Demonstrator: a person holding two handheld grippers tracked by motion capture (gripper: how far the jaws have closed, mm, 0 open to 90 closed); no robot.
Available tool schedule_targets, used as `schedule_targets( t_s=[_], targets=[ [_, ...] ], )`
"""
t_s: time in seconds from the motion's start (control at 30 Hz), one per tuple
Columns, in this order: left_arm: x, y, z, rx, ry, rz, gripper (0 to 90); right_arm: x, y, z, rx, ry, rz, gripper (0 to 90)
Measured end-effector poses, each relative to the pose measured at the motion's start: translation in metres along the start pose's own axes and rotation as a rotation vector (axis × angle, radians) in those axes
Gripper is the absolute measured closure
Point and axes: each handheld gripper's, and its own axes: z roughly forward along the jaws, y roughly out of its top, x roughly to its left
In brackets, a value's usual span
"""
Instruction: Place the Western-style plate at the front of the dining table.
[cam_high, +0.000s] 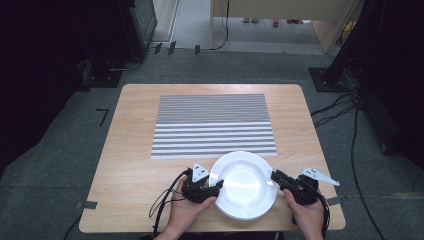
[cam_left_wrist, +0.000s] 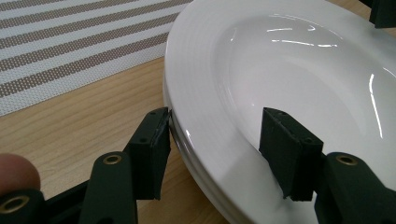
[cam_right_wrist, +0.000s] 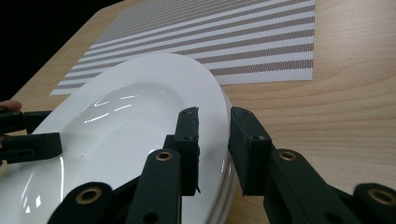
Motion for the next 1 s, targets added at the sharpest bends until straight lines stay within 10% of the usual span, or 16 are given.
schedule_targets(
  t_s=[1.0],
  targets=[
    [0.0031, -0.0044, 0.0007, -0.019, -0.019, -0.049, 44.6, -0.0016, -0.0026, 0.0020, -0.012, 0.003, 0.111, 80.3]
  ],
)
